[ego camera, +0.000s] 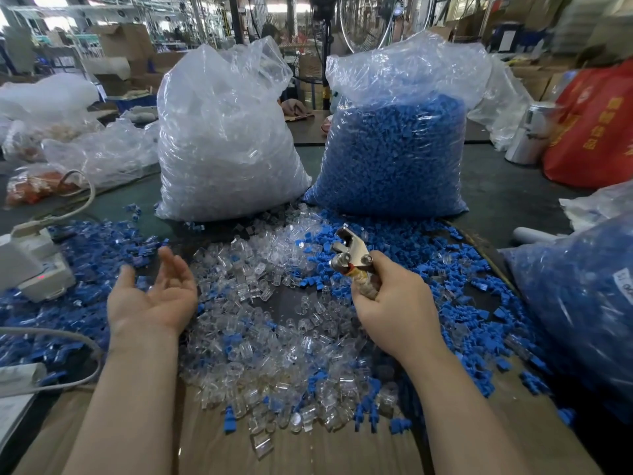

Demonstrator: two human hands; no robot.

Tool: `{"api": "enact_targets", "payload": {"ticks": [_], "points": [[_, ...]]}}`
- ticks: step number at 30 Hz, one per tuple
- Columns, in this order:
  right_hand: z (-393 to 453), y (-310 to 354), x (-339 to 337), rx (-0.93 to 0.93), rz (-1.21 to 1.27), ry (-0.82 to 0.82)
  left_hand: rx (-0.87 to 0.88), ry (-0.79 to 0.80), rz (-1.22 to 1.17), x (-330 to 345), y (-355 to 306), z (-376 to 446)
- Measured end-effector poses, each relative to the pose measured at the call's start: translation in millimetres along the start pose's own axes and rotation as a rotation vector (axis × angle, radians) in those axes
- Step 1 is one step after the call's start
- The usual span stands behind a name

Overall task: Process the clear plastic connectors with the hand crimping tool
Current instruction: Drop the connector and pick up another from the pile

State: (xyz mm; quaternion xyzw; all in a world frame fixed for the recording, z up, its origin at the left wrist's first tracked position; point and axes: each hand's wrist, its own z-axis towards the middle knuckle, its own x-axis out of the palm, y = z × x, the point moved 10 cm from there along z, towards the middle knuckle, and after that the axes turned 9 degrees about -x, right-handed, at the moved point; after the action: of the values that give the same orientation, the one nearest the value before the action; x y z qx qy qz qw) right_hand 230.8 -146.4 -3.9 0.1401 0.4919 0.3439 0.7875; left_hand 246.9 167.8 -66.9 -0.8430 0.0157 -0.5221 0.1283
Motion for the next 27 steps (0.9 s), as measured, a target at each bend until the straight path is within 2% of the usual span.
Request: {"api": "enact_targets", "payload": {"ticks": [1, 4, 7, 10, 12, 16, 19, 21, 24, 27], "points": [[0, -1, 0, 0.004, 0.001, 0.001, -0.01, 0.017, 0.131, 9, 7, -6], [1, -2, 1, 0.014, -0.01, 0.001, 0.088, 0.049, 0.853, 36, 31, -20], [1, -4, 1, 0.017, -0.019, -0.001, 0.214, 0.233, 1.52, 64, 75, -37], [1, -5, -1, 0.026, -0.012, -0.028, 0.249, 0.382, 1.916, 64, 116, -46], [0, -7, -1, 0.033, -0.015, -0.037, 0.323, 0.382, 2.074, 62, 127, -43], [0, -7, -1, 0.024, -0.007, -0.035, 0.575, 0.359, 2.344, 63, 133, -37], [1, -7, -1, 0.022, -0.015, -0.033, 0.586, 0.343, 2.563, 52, 142, -29], [1, -7, 0, 0.026, -0.017, -0.031, 0.58, 0.327, 2.606, 48, 143, -27], [0, -7, -1, 0.025, -0.015, -0.031, 0.61, 0.291, 2.548, 51, 138, -28], [0, -7, -1, 0.02, -0.008, -0.034, 0.637, 0.317, 2.535, 54, 138, -30]]}}
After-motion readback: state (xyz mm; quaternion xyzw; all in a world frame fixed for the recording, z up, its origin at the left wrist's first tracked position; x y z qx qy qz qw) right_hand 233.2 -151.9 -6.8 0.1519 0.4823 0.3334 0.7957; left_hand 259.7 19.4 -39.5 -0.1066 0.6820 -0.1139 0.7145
